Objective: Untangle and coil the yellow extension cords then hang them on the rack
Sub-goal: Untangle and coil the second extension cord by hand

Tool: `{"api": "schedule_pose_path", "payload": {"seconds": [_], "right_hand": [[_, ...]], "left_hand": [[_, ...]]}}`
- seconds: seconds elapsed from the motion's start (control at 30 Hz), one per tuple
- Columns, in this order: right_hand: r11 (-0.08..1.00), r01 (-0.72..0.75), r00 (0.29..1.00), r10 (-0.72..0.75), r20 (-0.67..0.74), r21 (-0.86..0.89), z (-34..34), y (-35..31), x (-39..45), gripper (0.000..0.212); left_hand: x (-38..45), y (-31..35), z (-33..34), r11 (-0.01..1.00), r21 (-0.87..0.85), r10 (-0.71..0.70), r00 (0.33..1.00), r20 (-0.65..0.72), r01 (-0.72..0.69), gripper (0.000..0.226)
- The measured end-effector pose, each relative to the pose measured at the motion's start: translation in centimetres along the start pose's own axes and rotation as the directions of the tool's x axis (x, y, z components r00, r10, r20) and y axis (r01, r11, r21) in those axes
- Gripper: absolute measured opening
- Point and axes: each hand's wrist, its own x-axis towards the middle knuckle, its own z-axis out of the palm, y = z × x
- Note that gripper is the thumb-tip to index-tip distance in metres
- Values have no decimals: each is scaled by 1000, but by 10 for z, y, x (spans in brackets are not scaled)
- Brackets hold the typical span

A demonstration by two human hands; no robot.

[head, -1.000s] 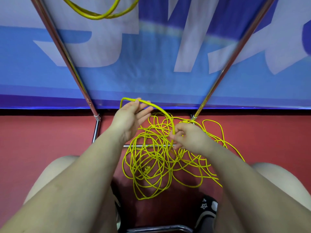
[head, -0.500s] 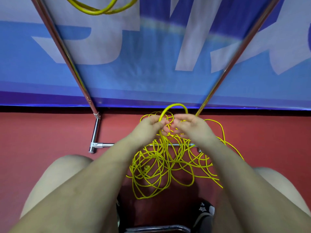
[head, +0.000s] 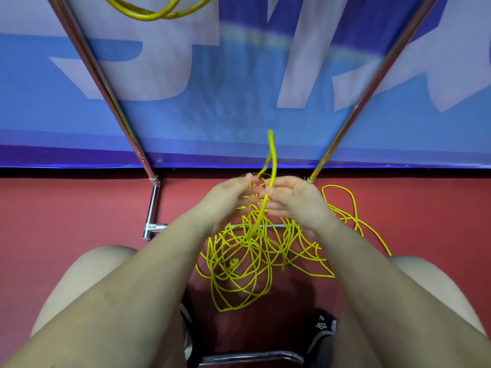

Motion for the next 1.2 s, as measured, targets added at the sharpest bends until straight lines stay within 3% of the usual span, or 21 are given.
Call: {"api": "schedule_pose_path", "payload": {"seconds": [0.07, 0.17, 0.27, 0.4, 0.5, 0.57, 0.63, 0.7, 0.87, 0.97, 1.07, 1.13, 1.2], "right_hand": [[970, -32, 996, 52, -78, 240, -6, -5, 1, 7], [904, -41, 978, 123, -166, 425, -12, -6, 3, 6], [868, -18, 975, 126, -185, 496, -16, -6, 4, 5], [882, -24, 988, 92, -122, 470, -19, -6, 5, 5], [961, -70, 997, 78, -20, 266, -17, 0, 4, 27], [996, -35, 999, 35, -4, -78, -14, 7, 3, 32], [908, 49, 999, -41, 28, -416, -11, 16, 3, 32], [777, 108, 994, -76, 78, -620, -9, 23, 3, 33], [603, 231, 971, -186, 147, -764, -10, 26, 1, 32], [624, 272, 958, -248, 144, -733, -7, 24, 1, 22], [730, 250, 963, -255, 85, -637, -4, 23, 4, 14], [854, 183, 980, -201, 16, -487, -2, 18, 5, 12], [983, 60, 996, -69, -47, -174, -3, 10, 4, 15]], "left_hand": [[-4, -10, 7, 994, 108, -21, 994, 110, 9, 23], [-4, -16, 8, 952, 298, 30, 988, 149, -74, 14], [-3, -16, 5, 858, 489, 109, 985, 131, -160, 12], [-3, -12, 6, 857, 474, 182, 979, 91, -204, 14], [-3, -7, 4, 909, 376, 189, 982, 7, -178, 19], [-3, -4, 2, 941, 296, 179, 983, -32, -162, 18], [-4, 0, 2, 967, 203, 171, 983, -70, -153, 17], [-4, 4, 0, 989, 62, 141, 982, -125, -134, 17], [-3, 14, -5, 960, -254, 63, 978, -201, -114, 14], [-4, 18, -7, 920, -371, 48, 977, -206, -123, 14], [-4, 20, -8, 910, -401, 50, 987, -156, -110, 15], [-3, 18, -8, 949, -303, 40, 989, -141, -82, 16], [-3, 11, -6, 994, -103, 18, 995, -103, -29, 24]]}}
